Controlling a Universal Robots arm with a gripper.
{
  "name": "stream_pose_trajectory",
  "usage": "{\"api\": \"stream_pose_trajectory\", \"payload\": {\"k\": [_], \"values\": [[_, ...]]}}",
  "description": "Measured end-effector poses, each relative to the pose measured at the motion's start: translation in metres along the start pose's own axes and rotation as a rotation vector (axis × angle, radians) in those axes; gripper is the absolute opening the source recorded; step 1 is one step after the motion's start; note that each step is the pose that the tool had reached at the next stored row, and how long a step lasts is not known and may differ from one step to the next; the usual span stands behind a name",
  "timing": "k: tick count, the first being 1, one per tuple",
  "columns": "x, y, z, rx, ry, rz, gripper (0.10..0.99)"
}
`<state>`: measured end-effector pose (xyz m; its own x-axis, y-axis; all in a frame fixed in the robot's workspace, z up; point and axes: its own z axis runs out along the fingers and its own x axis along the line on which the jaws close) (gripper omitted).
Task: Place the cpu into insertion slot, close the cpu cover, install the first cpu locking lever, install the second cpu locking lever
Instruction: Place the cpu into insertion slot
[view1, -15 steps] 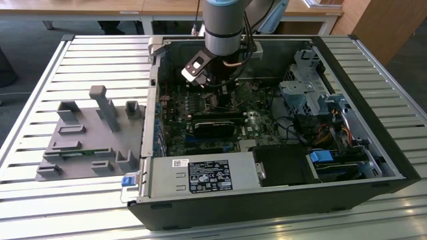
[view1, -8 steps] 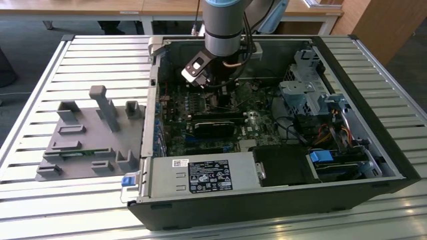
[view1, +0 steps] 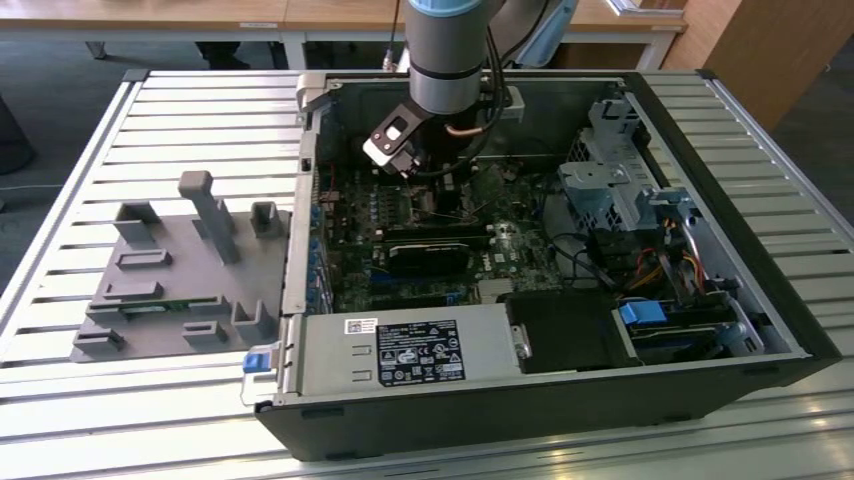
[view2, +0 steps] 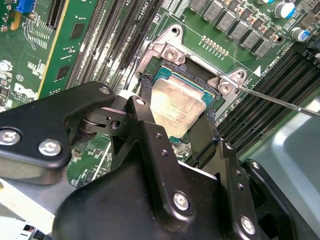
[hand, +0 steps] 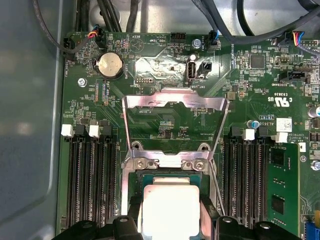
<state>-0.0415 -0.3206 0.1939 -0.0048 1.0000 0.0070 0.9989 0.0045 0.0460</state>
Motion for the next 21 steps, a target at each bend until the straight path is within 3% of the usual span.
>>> {"api": "stream_pose_trajectory", "payload": {"k": [6,7,21], "values": [[0.0000,0.0000,0.0001,0.000,0.0001,0.000,0.553],[0.0000,0.0000,0.0001,0.000,0.0001,0.000,0.616],[0.0026,0.0000,0.0006,0.000,0.0037,0.000,0.616]]}}
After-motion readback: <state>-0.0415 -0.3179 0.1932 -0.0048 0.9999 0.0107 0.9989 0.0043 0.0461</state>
